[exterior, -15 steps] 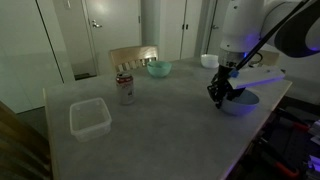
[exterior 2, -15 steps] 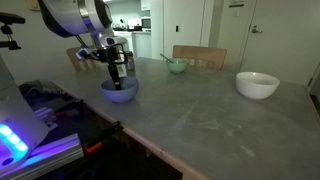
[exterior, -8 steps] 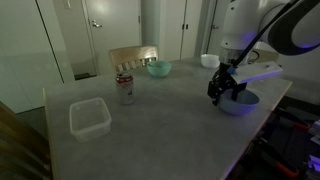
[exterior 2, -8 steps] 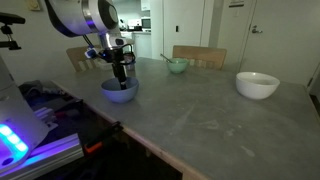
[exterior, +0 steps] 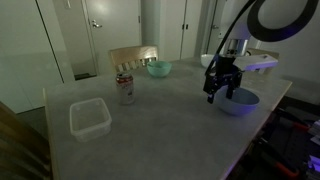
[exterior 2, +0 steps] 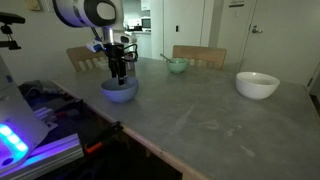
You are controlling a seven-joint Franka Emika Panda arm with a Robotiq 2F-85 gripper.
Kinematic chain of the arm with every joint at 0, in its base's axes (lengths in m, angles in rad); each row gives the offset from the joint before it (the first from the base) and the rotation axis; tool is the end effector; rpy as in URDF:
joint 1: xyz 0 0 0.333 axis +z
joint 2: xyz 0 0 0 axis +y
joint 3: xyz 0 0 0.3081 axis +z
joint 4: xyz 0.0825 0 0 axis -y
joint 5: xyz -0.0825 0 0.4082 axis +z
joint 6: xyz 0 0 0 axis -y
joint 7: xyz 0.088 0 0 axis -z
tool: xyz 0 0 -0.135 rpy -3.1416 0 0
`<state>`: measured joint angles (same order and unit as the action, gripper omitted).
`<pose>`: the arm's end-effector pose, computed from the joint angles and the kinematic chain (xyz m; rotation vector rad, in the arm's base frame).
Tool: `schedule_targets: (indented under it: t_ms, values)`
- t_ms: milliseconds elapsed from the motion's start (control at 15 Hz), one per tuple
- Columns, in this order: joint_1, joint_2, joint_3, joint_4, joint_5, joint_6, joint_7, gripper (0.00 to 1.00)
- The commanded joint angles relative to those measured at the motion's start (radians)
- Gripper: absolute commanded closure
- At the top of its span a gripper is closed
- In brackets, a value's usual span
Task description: Move the bowl from right to left
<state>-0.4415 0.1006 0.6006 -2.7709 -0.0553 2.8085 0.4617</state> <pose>0.3775 0.0737 0.1267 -3.0914 0.3900 0.0842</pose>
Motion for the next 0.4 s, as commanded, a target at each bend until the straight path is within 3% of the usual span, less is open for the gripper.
schedule_targets:
  t_ms: [0, 67, 133, 333]
  values:
    - [-0.041, -0.177, 0.093, -0.016, 0.256, -0.143, -0.249, 0.0]
    - [-0.024, -0.242, 0.086, -0.018, 0.313, -0.2, -0.304, 0.0]
    - [0.177, -0.301, -0.119, -0.016, 0.341, -0.255, -0.345, 0.0]
    - [0.313, -0.461, -0.305, -0.019, 0.262, -0.43, -0.372, 0.0]
